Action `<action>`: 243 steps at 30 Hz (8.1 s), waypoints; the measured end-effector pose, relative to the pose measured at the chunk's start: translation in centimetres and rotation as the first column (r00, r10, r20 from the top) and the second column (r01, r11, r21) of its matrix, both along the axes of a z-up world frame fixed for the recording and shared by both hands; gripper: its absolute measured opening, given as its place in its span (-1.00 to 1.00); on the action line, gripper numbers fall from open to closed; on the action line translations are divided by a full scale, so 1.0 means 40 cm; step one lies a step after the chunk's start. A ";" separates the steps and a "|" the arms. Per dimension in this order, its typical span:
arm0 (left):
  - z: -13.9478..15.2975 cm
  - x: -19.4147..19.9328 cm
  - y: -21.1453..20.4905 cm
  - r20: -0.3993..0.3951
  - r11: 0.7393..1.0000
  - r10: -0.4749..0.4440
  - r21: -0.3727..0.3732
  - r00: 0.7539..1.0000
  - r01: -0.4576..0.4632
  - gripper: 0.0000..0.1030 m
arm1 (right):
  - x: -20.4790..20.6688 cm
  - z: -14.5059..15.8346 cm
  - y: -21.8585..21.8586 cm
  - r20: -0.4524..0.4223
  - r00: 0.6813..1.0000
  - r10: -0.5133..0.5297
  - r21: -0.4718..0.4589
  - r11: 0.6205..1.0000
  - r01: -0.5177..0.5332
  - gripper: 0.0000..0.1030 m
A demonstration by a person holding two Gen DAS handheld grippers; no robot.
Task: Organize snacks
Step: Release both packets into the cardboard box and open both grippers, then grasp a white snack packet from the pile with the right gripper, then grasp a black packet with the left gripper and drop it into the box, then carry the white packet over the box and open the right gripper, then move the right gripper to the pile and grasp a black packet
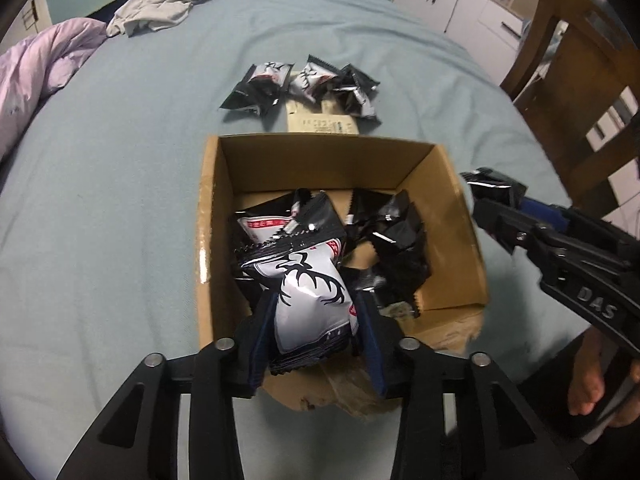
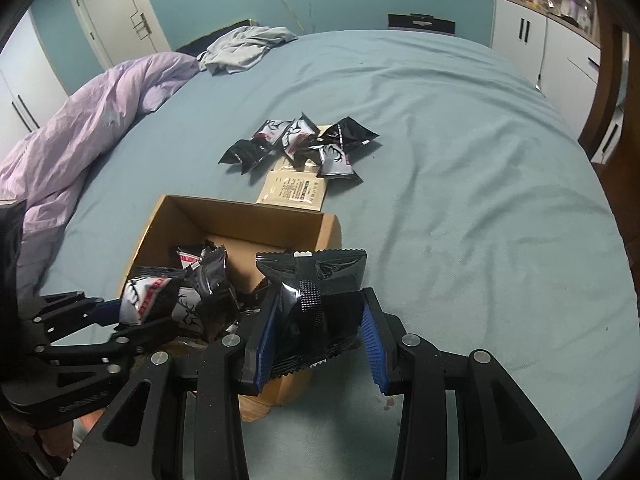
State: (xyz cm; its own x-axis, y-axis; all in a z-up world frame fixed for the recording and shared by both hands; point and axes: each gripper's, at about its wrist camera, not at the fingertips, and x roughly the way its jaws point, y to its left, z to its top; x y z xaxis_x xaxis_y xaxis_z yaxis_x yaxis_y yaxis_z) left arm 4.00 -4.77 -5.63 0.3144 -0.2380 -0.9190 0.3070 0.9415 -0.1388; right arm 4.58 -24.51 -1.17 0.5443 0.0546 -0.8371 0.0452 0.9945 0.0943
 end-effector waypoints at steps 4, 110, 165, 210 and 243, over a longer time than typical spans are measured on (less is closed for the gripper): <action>0.017 0.009 0.014 0.021 0.999 0.030 -0.019 0.999 -0.029 0.16 | 0.003 -0.004 0.014 0.002 1.000 0.017 -0.018 1.000 -0.017 -0.29; -0.118 0.558 -0.131 0.027 0.927 -0.104 0.365 0.994 0.087 0.18 | -0.035 -0.009 -0.133 0.061 0.994 -0.090 0.245 0.967 0.072 -0.47; 0.139 -0.029 0.021 0.287 0.999 0.011 0.033 0.958 -0.022 0.63 | 0.012 -0.027 0.012 0.020 0.997 -0.074 -0.006 0.997 0.074 -0.47; 0.139 0.000 0.104 0.310 0.971 0.160 0.119 0.937 -0.206 0.65 | -0.061 0.045 -0.012 0.108 0.994 -0.012 0.217 0.976 -0.012 0.41; 0.147 0.050 0.026 0.293 0.986 0.059 0.132 0.954 -0.102 0.65 | 0.447 -0.118 -0.080 -0.200 0.973 0.114 0.228 0.971 -0.067 0.42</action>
State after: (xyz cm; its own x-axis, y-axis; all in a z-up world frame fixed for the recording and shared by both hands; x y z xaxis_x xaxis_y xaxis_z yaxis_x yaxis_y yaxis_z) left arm 5.99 -3.74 0.23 0.5825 -0.0729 -0.8095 0.2364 0.9681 0.0829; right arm 22.48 -27.69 -5.90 0.3414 0.2894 -0.8943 -0.0014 0.9516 0.3074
